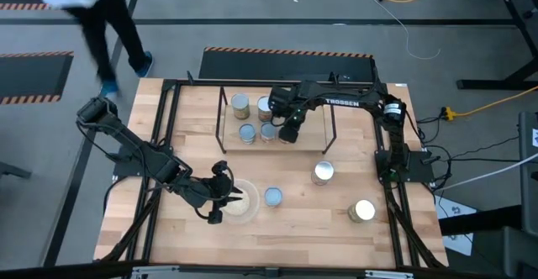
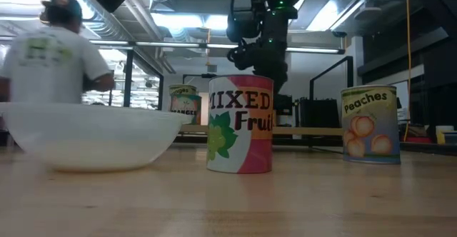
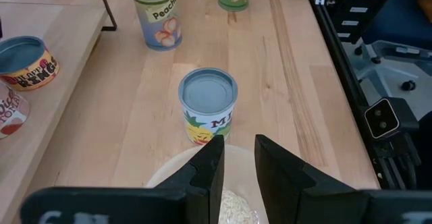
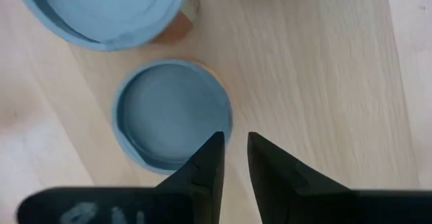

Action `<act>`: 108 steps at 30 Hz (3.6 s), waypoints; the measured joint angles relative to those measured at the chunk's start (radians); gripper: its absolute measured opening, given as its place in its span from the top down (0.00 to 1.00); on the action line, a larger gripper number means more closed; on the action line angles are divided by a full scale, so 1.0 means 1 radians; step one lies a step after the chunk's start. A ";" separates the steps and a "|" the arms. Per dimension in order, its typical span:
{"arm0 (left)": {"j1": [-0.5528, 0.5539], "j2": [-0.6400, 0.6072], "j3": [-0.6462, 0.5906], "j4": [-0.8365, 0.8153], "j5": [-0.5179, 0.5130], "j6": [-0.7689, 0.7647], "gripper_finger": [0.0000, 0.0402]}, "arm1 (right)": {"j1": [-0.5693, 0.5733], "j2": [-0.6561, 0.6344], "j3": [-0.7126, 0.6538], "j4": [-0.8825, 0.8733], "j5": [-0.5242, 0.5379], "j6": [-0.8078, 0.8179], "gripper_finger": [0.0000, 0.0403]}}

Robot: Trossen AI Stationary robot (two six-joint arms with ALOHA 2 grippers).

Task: Pick and place cans onto a shelf
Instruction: Adjust the canned pineapple on the shelf, then put the canned mixed fruit on the shelf

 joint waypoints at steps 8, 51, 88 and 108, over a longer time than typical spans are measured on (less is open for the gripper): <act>0.000 0.000 0.000 -0.001 0.000 0.000 0.81 | 0.000 0.000 0.000 0.019 -0.006 0.000 0.83; 0.001 0.000 0.000 -0.001 0.000 0.008 0.81 | -0.001 -0.003 -0.108 0.139 -0.008 -0.210 0.95; 0.042 -0.249 0.001 -0.020 -0.098 0.324 0.81 | 0.142 -0.104 0.061 0.041 -0.040 -0.168 0.79; 0.067 -0.665 -0.694 0.481 0.018 0.189 0.81 | 0.581 -0.105 0.011 0.208 -0.106 -0.051 0.79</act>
